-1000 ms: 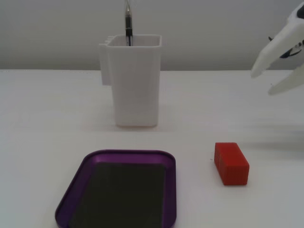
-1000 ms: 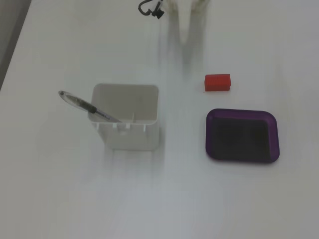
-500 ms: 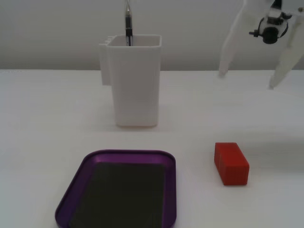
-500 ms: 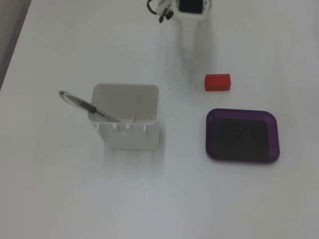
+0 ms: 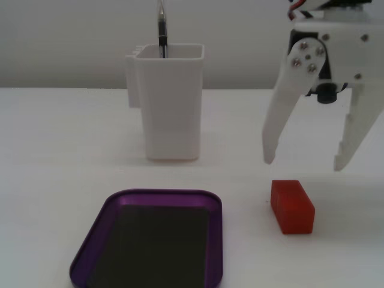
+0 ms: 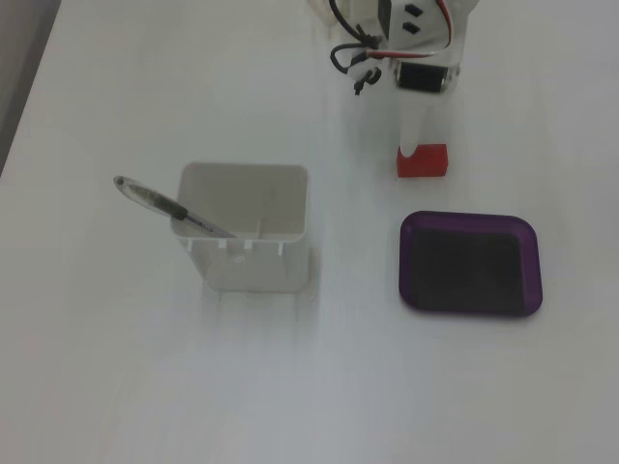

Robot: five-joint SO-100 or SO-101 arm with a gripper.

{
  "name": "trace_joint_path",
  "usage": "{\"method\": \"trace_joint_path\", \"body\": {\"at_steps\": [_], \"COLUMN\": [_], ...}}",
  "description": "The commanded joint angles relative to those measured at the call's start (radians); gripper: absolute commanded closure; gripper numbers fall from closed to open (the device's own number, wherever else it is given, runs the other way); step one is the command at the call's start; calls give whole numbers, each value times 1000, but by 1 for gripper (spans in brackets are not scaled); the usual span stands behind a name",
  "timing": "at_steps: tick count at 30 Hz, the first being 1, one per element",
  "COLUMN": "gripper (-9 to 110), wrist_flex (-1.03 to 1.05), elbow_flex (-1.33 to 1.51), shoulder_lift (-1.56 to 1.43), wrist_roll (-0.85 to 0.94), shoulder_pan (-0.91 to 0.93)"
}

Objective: Pick up the red cube and place it in the box.

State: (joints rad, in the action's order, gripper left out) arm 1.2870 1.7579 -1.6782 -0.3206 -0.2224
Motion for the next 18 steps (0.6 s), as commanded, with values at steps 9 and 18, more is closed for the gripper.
{"method": "trace_joint_path", "body": {"at_steps": [9,18], "gripper": [79,80], "wrist_flex": [-124,-158], "elbow_flex": [-44,-46], "shoulder_lift": [163,278], "wrist_roll": [-6,-8], "shoulder_pan": [-8,-17]}}
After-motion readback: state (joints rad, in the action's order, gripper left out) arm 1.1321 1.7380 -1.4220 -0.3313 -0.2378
